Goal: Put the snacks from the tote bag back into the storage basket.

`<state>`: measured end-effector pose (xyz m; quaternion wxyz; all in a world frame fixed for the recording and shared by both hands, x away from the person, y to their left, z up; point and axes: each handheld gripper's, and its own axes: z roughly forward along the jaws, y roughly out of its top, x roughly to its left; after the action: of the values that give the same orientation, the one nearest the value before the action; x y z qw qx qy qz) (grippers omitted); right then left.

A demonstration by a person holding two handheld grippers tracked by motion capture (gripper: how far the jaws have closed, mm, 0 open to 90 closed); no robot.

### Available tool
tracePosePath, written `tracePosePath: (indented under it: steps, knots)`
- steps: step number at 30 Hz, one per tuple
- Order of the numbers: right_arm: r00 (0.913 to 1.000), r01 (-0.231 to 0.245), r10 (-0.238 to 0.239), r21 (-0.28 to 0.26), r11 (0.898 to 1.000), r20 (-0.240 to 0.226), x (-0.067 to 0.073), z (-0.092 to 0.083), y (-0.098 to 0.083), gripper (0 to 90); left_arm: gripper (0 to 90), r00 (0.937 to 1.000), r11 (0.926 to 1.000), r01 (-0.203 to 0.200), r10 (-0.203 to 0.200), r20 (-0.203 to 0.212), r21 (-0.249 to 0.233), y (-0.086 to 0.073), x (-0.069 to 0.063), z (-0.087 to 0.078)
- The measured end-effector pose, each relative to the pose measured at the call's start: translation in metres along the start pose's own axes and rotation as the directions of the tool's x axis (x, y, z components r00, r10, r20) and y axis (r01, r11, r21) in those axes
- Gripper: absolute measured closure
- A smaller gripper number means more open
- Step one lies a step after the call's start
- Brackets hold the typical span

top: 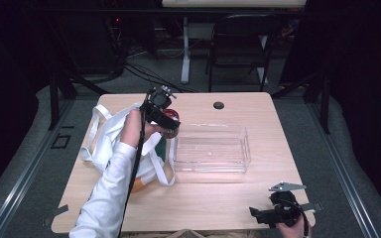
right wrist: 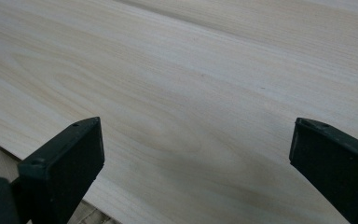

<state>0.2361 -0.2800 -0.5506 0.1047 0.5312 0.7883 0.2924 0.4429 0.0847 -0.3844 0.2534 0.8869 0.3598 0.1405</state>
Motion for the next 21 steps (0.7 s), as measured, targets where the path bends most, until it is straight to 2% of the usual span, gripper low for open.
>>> tracePosePath:
  steps: [21]
  knots:
    - [1.0000,0.002,-0.002,0.002,1.000,0.002,0.000,0.001,0.000,2.7,26.1,0.9984,0.9997,-0.024,0.024,0.052,0.005,0.005,-0.016,0.019]
